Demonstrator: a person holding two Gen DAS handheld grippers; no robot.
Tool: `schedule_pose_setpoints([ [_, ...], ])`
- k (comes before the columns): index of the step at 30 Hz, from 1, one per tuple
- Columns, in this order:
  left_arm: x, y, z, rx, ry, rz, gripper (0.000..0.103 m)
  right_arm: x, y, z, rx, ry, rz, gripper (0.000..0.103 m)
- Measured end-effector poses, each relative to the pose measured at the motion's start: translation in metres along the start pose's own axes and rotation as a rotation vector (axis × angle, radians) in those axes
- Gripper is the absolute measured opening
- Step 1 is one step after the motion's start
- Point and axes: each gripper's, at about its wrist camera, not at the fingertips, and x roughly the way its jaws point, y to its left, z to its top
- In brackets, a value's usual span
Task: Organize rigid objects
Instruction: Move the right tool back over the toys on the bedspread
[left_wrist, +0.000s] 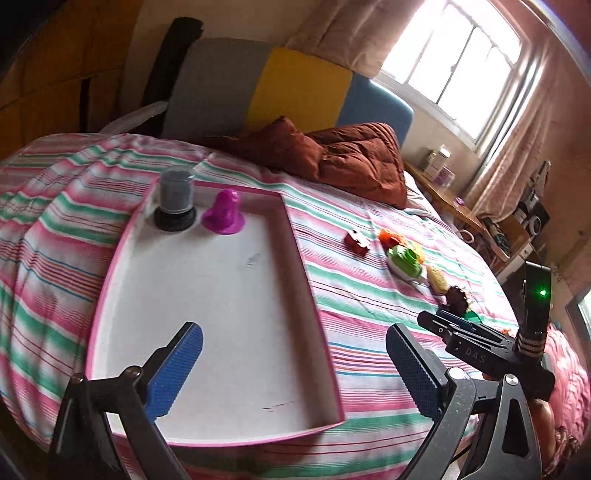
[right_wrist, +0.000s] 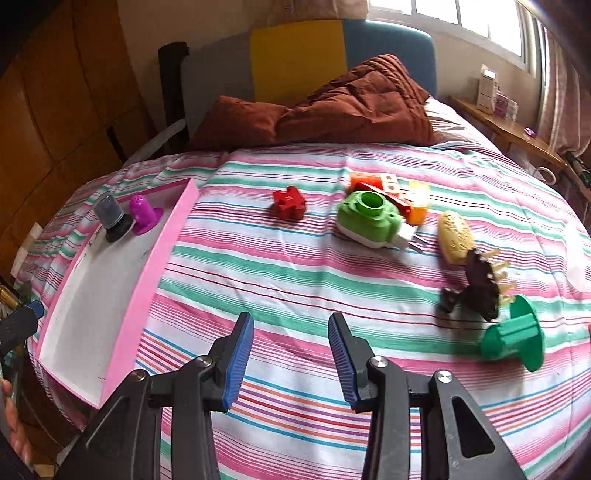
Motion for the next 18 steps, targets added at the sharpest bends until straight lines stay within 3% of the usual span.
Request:
schedule_pose_setpoints([
  [6,0.001,-0.039,-0.006,0.092,0.013,-0.052,0.1,-0.028,-0.052,-0.013,0.085,-0.069,-0.082,0.042],
  [10,0.002,-0.055,-0.012,0.125,0.018,-0.084,0.101,-0.047,-0.098,-0.013,0.169,-0.144,-0.201,0.042],
  [14,0.009,-0.065,-0.015,0.134,0.048,-0.105,0.101,-0.048,-0.148,-0.012,0.277,-0.13,-0.289,0.042],
  [18,0.016,-0.07,-0.016,0.118,0.084,-0.112,0.101,-0.04,-0.178,-0.023,0.329,-0.088,-0.291,0.042],
])
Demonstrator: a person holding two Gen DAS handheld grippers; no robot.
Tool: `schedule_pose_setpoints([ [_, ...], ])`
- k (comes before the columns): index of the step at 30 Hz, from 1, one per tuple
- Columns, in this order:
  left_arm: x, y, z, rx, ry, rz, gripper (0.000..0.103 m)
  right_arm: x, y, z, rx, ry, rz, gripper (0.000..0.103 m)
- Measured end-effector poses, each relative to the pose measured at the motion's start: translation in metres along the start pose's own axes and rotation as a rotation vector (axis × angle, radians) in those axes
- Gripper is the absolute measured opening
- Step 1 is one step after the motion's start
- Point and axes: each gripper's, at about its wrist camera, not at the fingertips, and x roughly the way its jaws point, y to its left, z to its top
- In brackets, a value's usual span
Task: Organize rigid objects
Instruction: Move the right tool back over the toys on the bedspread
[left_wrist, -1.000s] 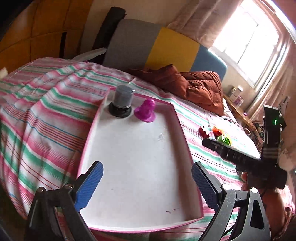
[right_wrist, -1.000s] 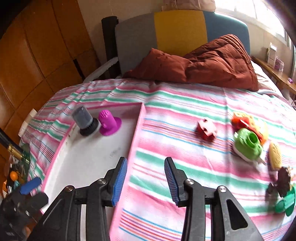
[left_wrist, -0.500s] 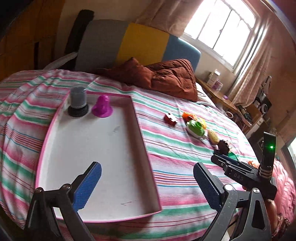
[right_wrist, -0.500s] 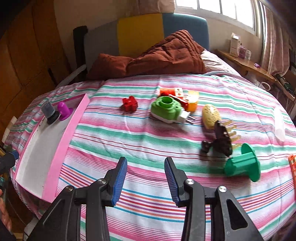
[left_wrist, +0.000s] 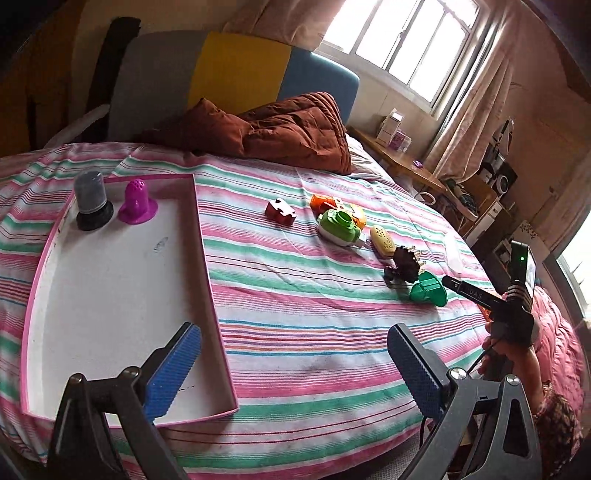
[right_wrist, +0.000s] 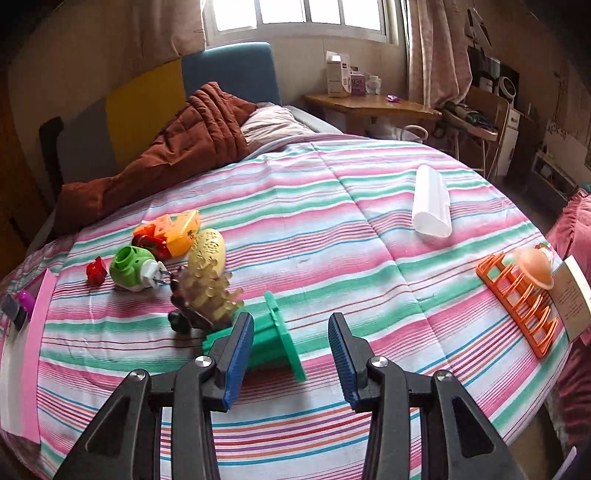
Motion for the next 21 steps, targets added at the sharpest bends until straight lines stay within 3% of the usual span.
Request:
schedule_pose_setpoints([
  [5,0.006,-0.009,0.001,0.008,0.016,-0.006,0.101,0.015,-0.029,-0.003,0.105,0.022,0.046,0.043],
  [12,0.01,-0.02,-0.002,0.045,0.029,0.007,0.101,0.039,-0.076,-0.001,0.252,0.079,0.018,0.043],
  [21,0.019,-0.022,-0.004,0.036,0.055,0.009,0.101,0.006,-0.086,-0.025,0.291,-0.042,0.084,0.043],
])
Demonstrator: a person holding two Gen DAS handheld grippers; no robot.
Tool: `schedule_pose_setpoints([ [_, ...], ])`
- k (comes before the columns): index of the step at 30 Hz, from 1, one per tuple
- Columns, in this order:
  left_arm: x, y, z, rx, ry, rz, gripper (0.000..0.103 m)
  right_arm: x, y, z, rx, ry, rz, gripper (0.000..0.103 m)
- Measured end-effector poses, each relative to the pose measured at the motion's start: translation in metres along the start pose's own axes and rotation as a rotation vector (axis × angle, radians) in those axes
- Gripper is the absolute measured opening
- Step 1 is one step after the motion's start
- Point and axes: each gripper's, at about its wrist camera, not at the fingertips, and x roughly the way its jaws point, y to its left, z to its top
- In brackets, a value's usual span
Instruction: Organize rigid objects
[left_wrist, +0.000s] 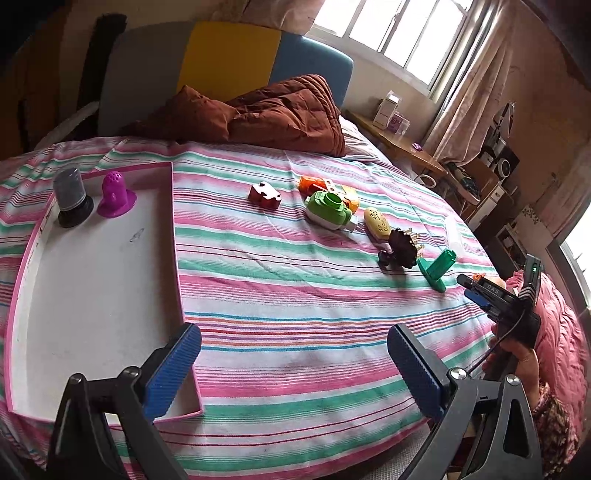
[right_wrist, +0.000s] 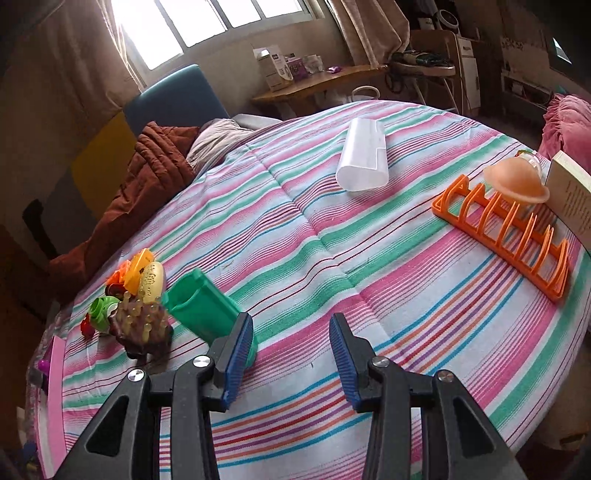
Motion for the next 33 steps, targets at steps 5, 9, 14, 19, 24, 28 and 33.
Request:
schedule_pose_setpoints([
  [5,0.002,-0.005,0.0,0.012,0.0,0.0,0.101,-0.025,0.036,-0.017,-0.132,-0.069,0.055,0.043],
  [9,0.003,-0.005,-0.001,0.012,0.005,0.0,0.101,-0.023,0.091,-0.018,-0.283,-0.031,0.156,0.043],
  [14,-0.002,-0.002,0.0,0.005,-0.011,0.003,0.101,0.003,0.152,-0.013,-0.437,0.021,0.135,0.045],
  [19,-0.006,0.007,0.002,-0.019,-0.021,0.009,0.101,0.039,0.174,-0.015,-0.564,0.073,0.004,0.051],
  [24,-0.006,0.012,0.001,-0.039,-0.019,0.005,0.102,0.059,0.147,-0.001,-0.389,0.136,0.052,0.043],
  [28,-0.006,0.012,0.002,-0.039,-0.024,0.001,0.102,0.057,0.126,0.003,-0.152,0.201,0.231,0.03],
  [33,-0.003,0.012,0.002,-0.039,-0.016,-0.001,0.102,0.063,0.118,-0.011,0.138,0.34,0.446,0.024],
])
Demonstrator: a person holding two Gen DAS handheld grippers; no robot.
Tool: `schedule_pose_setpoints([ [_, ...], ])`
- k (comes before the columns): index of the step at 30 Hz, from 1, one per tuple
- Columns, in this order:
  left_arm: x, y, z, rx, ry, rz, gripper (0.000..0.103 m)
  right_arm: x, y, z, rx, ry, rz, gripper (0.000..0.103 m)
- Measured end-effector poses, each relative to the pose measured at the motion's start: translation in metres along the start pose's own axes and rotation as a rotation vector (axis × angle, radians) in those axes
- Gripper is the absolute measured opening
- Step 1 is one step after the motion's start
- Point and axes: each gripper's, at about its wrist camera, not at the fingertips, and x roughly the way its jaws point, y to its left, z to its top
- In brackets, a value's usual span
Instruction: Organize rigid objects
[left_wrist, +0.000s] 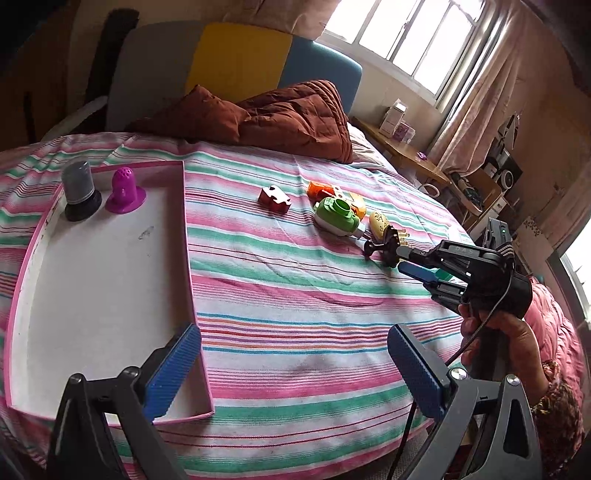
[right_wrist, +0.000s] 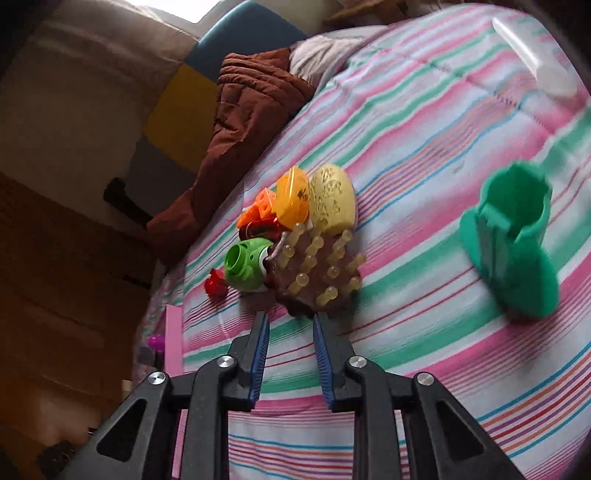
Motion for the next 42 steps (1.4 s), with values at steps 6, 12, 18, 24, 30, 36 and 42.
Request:
schedule_pose_setpoints([
  [6,-0.003,0.0,0.0,0.008,-0.007,0.004,0.102,-0.027,0.033,-0.025,-0.276,-0.115,-0.149,0.031],
  [12,0.002,-0.002,-0.001,-0.013,0.003,-0.019,0.102,-0.08,0.015,-0.043,-0.403,-0.349,-0.486,0.046],
  [18,0.005,-0.018,-0.001,0.028,0.014,-0.027,0.102,-0.07,-0.018,-0.017,-0.419,-0.306,-0.531,0.046],
  [24,0.0,-0.018,0.001,0.045,-0.004,-0.006,0.102,-0.063,-0.009,-0.005,-0.418,-0.365,-0.574,0.046],
  [30,0.008,-0.01,0.001,-0.004,0.012,-0.014,0.103,-0.069,0.048,-0.038,-0.595,-0.458,-0.543,0.054],
  [36,-0.001,-0.014,0.0,0.028,-0.008,-0.014,0.103,0.021,0.091,-0.031,-0.737,-0.219,-0.576,0.057],
  [42,-0.01,0.006,0.003,-0.017,-0.031,-0.003,0.103,0.047,0.068,-0.003,-0.57,-0.172,-0.599,0.044],
])
